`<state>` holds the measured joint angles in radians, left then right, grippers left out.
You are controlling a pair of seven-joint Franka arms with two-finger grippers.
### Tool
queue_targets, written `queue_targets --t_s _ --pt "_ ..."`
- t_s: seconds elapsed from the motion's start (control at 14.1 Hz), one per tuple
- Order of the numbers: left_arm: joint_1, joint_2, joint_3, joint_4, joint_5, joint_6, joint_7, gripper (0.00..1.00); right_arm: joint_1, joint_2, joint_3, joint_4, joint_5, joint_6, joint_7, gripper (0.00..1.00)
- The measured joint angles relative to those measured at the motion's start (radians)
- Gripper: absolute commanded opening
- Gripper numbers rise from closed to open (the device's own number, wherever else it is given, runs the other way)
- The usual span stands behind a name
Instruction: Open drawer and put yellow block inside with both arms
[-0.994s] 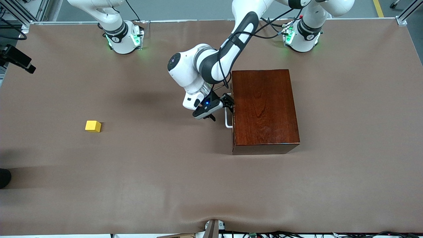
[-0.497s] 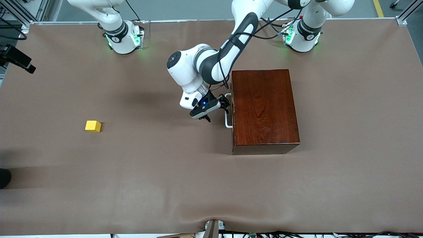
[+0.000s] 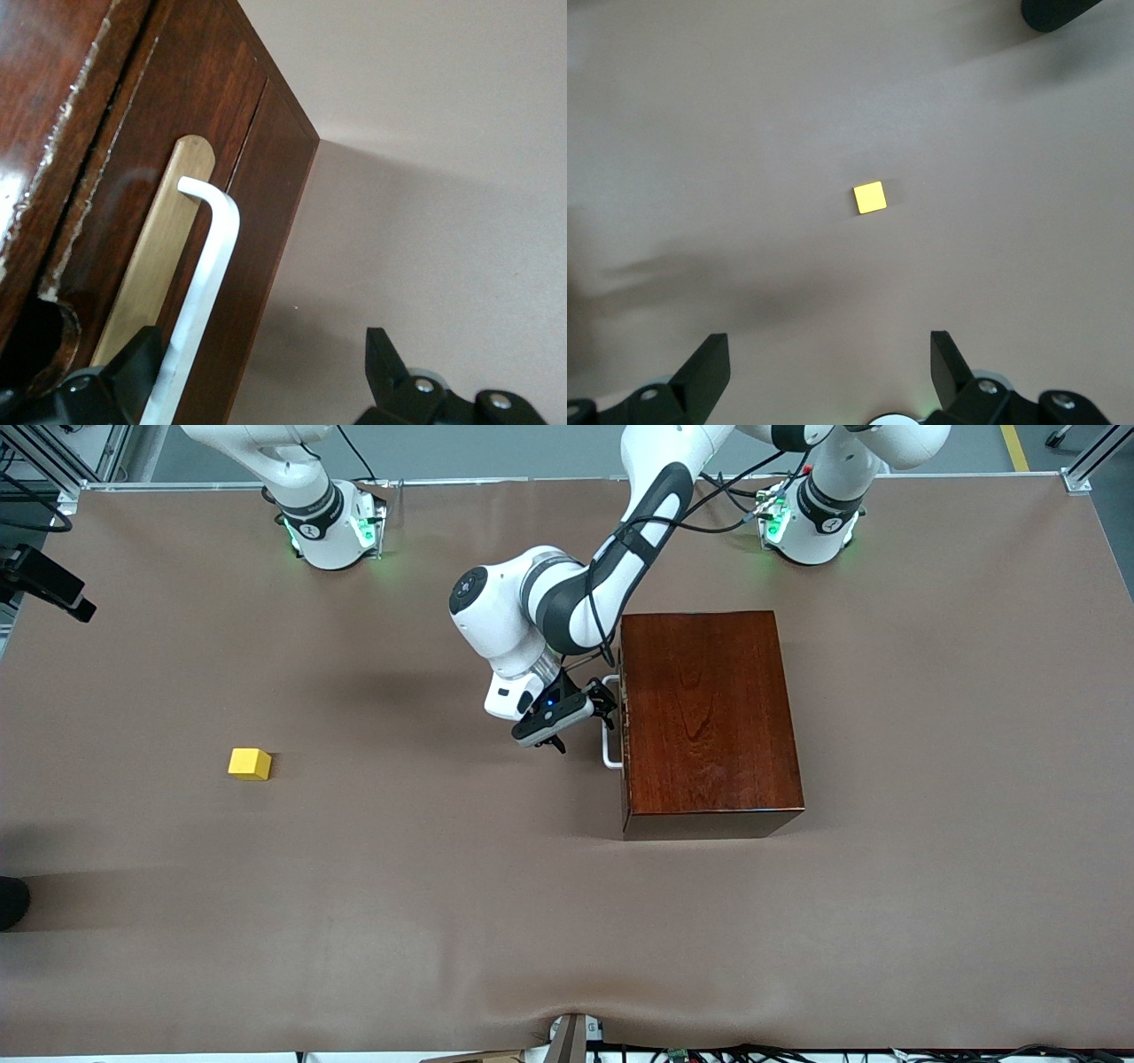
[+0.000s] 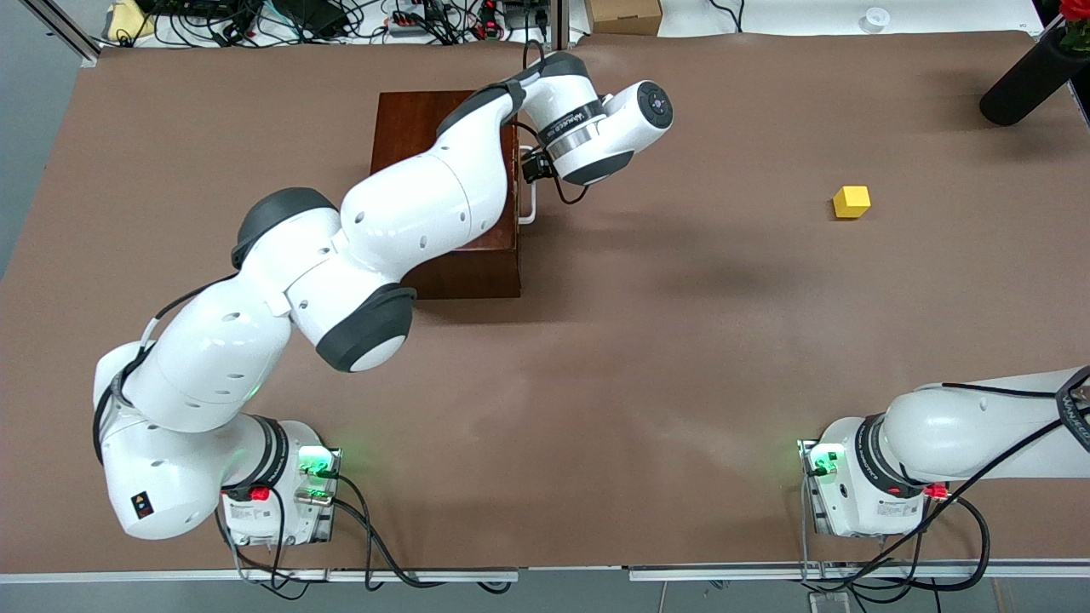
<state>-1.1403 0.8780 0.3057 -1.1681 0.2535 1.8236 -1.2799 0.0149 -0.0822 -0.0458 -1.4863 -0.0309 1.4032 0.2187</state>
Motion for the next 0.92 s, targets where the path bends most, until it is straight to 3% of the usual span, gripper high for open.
queue_targets --t_s 0.92 --pt "0.000 -0.007 -0.003 0.000 -0.056 0.135 -0.119 1.00 -0.012 0.002 -0.001 0.000 -0.012 0.000 0.000 1.00"
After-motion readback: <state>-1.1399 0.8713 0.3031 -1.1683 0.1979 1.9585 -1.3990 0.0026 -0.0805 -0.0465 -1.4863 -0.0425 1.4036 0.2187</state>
